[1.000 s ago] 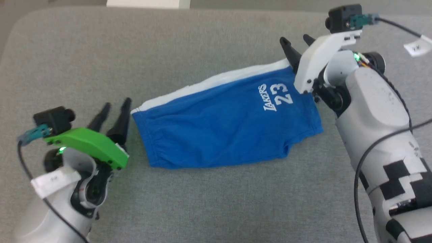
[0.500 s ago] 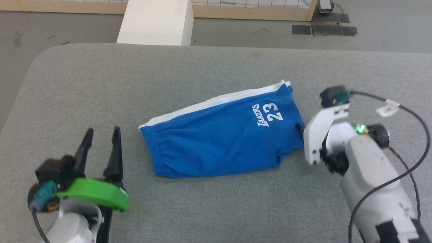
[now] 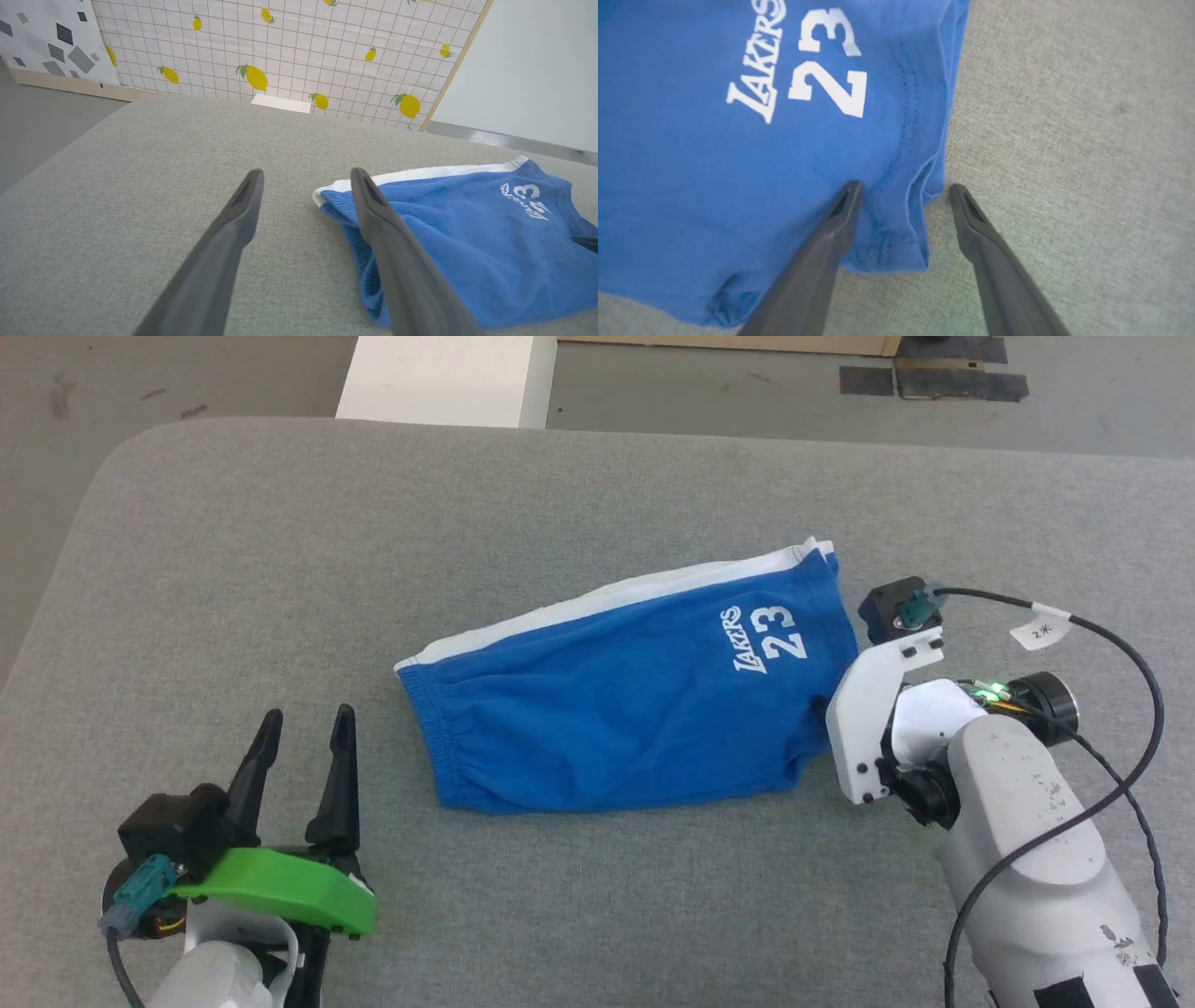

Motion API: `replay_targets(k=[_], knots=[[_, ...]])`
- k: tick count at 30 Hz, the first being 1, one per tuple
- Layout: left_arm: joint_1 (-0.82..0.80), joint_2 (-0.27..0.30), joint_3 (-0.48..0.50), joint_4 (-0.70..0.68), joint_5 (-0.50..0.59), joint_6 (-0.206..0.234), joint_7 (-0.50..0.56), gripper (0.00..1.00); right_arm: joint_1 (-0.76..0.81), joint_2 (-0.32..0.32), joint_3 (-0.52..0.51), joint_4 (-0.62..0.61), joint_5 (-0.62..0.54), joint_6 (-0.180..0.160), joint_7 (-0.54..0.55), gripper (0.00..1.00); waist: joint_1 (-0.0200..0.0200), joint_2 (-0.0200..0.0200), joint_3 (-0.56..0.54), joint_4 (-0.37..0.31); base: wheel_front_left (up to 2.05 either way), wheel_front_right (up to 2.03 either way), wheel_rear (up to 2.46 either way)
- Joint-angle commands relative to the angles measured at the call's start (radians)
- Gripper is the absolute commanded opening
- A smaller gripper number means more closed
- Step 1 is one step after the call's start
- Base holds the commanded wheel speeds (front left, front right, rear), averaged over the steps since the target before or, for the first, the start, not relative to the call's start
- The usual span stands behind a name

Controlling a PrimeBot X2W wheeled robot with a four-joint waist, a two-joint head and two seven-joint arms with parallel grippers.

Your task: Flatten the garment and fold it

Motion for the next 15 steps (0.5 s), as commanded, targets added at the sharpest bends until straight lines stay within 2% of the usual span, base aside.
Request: replay_targets(k=[1,2,3,6,10,11,12,15], knots=[[-0.002,-0.003,-0.003,0.005,0.002,-0.004,0.002,1.0,0.023,-0.001,-0.001,0.001,-0.005,-0.001,0.024,0.67,0.0,-0.0001,0.005,0.001,0.0,0.0,0.0],[-0.004,-0.003,-0.006,0.006,0.0,-0.006,0.007,1.0,0.022,-0.001,-0.001,-0.004,-0.007,-0.001,0.033,0.28,0.0,-0.0001,0.007,0.002,0.0,0.0,0.0],[-0.007,-0.003,-0.01,0.007,-0.004,-0.007,0.017,1.0,0.021,-0.001,-0.001,-0.01,-0.005,-0.001,0.042,0.0,0.0,-0.0001,0.008,0.002,0.0,0.0,0.0],[-0.012,0.001,-0.022,0.001,-0.014,-0.007,0.059,1.0,0.018,-0.001,-0.003,-0.03,-0.002,-0.001,0.057,0.0,0.0,-0.0001,0.011,0.001,0.0,0.0,0.0],[-0.016,0.013,-0.041,-0.039,-0.045,0.01,0.174,1.0,0.016,-0.001,-0.006,-0.059,0.011,-0.001,0.059,0.0,0.0,-0.0001,0.01,-0.004,0.0,0.0,0.0],[-0.018,0.015,-0.05,-0.056,-0.061,0.019,0.225,1.0,0.016,-0.001,-0.006,-0.067,0.016,-0.001,0.058,0.0,0.0,-0.0001,0.01,-0.005,0.0,0.0,0.0],[-0.03,0.026,-0.074,-0.092,-0.077,0.038,0.324,1.0,0.015,-0.001,-0.005,-0.079,0.022,-0.001,0.059,0.0,0.0,-0.0001,0.011,-0.005,0.0,0.0,0.0],[-0.058,0.034,-0.104,-0.132,-0.105,0.072,0.469,1.0,0.014,-0.001,-0.002,-0.095,0.03,-0.001,0.061,0.0,0.0,-0.0001,0.016,-0.005,0.0,0.0,0.0]])
